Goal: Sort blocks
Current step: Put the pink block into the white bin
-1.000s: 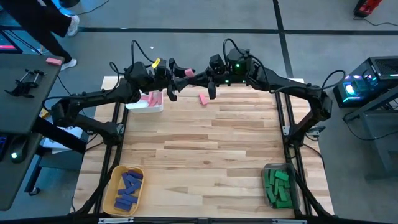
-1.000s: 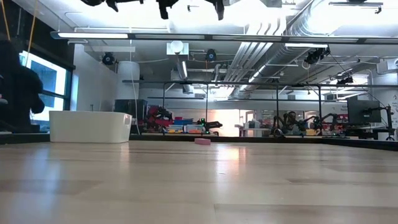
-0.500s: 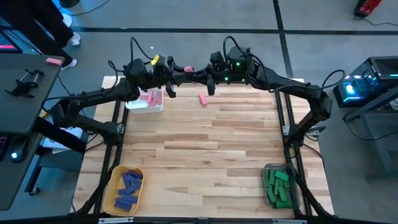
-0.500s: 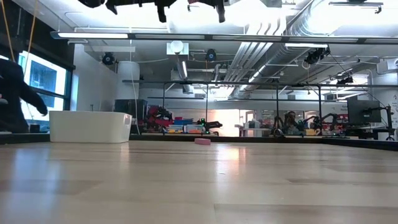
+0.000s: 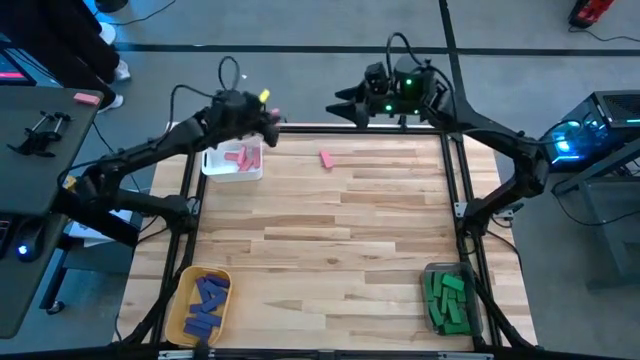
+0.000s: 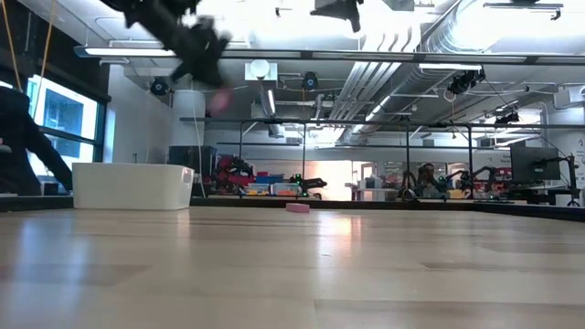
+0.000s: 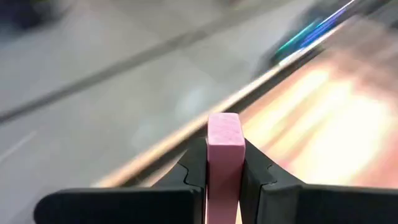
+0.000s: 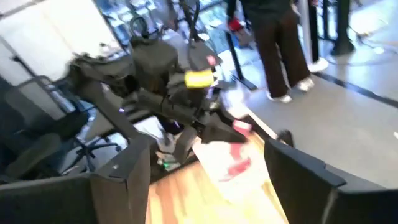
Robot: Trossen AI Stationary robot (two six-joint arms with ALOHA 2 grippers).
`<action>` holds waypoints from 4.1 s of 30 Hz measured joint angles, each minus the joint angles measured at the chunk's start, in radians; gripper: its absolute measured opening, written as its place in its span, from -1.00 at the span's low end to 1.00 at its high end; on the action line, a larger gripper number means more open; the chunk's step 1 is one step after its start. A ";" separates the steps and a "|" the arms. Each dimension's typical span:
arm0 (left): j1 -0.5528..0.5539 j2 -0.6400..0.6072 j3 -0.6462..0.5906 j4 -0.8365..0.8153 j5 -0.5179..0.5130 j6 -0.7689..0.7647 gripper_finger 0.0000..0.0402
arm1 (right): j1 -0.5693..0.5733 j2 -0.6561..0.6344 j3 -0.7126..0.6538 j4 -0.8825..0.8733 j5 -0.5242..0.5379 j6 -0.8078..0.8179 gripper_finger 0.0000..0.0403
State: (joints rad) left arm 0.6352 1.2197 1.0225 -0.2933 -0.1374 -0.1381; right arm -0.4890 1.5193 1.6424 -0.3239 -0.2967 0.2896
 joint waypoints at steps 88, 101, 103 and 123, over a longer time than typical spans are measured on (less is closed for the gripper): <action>0.104 -0.075 0.171 -0.061 0.134 -0.075 -0.05 | 0.043 0.712 0.016 -0.394 0.377 0.238 -0.92; 0.104 -0.065 0.171 -0.042 0.152 -0.116 -0.05 | 0.021 0.375 0.069 -0.568 0.537 0.016 -0.99; 0.098 -0.044 0.170 -0.015 0.152 -0.178 -0.05 | 0.018 0.294 0.069 -0.538 0.568 0.016 -0.99; -0.046 0.294 0.169 0.824 0.414 -0.788 -0.05 | 0.096 0.085 0.071 -0.153 0.629 -0.019 -1.00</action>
State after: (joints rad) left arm 0.5889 1.5135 1.1919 0.5312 0.2768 -0.9257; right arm -0.3933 1.6045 1.7130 -0.4771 0.3328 0.2704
